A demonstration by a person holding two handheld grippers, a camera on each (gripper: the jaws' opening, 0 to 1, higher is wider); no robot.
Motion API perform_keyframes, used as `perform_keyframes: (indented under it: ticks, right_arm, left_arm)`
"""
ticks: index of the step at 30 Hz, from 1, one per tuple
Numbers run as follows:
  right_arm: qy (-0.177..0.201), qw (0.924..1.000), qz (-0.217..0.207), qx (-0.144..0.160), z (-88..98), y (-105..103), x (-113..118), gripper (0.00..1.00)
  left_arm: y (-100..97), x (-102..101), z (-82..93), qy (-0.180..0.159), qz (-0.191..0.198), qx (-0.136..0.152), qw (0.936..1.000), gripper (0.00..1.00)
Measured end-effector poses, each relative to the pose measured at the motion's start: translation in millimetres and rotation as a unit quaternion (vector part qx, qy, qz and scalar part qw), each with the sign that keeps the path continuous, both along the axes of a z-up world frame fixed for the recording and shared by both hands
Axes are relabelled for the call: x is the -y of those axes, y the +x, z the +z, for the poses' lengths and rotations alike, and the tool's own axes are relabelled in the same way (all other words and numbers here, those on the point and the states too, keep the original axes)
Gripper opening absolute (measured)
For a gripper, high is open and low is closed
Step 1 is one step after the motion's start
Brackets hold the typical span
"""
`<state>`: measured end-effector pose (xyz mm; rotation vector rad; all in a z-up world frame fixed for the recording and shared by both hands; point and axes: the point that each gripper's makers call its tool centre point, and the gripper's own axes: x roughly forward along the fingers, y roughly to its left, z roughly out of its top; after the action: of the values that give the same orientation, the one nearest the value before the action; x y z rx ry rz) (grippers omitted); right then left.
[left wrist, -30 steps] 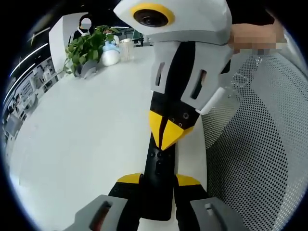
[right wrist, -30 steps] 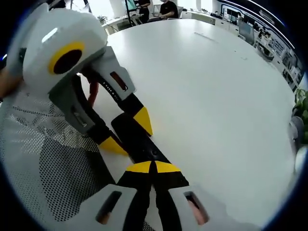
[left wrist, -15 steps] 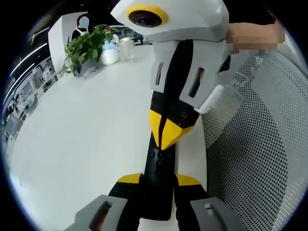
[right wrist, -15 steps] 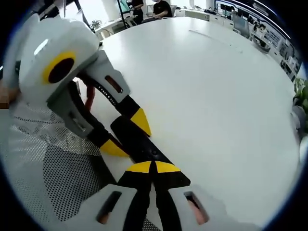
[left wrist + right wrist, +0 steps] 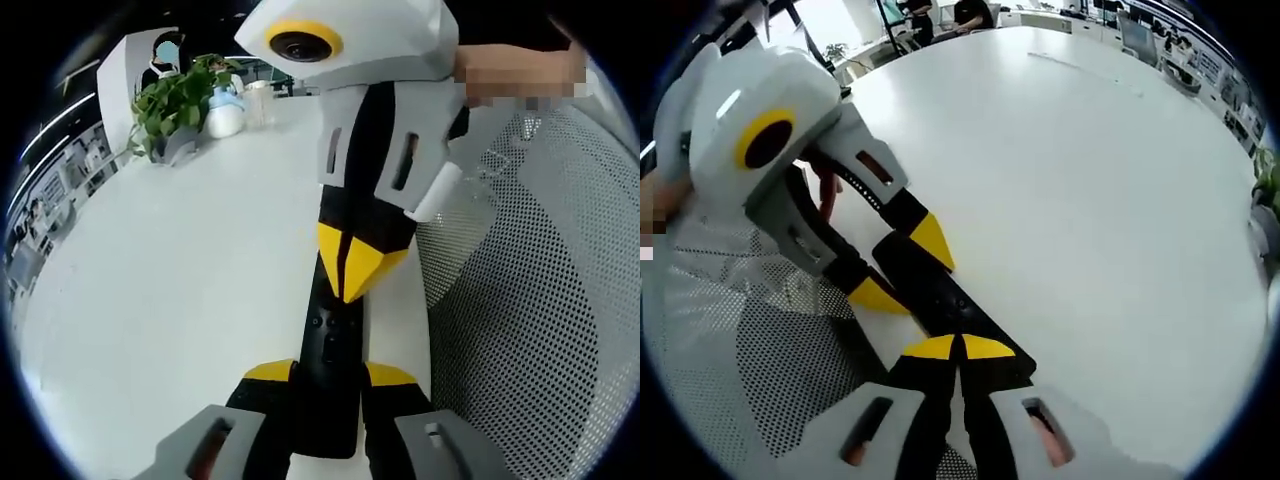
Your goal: Press the specified remote control buttons in sequence, fully releasing each button before pressing the next.
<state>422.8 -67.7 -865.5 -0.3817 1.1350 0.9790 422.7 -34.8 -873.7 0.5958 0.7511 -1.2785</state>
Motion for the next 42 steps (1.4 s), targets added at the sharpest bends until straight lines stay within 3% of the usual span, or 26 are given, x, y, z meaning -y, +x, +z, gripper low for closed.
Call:
perform_keyframes:
  ticks: [31,37,42]
  right_arm:
    - [-0.024,0.9993,0.027,0.004,-2.4,-4.9,4.9,0.0]
    - [-0.042,0.9985,0.033,0.009,-2.6,-5.4,3.2,0.0]
    - [-0.083,0.9947,0.057,0.019,-5.1,-5.7,2.0,0.0]
  left_arm:
    - [-0.3,0.3,0.0,-0.003,0.006,-0.002,1.0,0.25]
    - [-0.1,0.4,0.1,-0.005,0.008,-0.003,0.9999,0.25]
    - [-0.1,1.4,-0.1,-0.006,0.013,-0.003,0.9999,0.26]
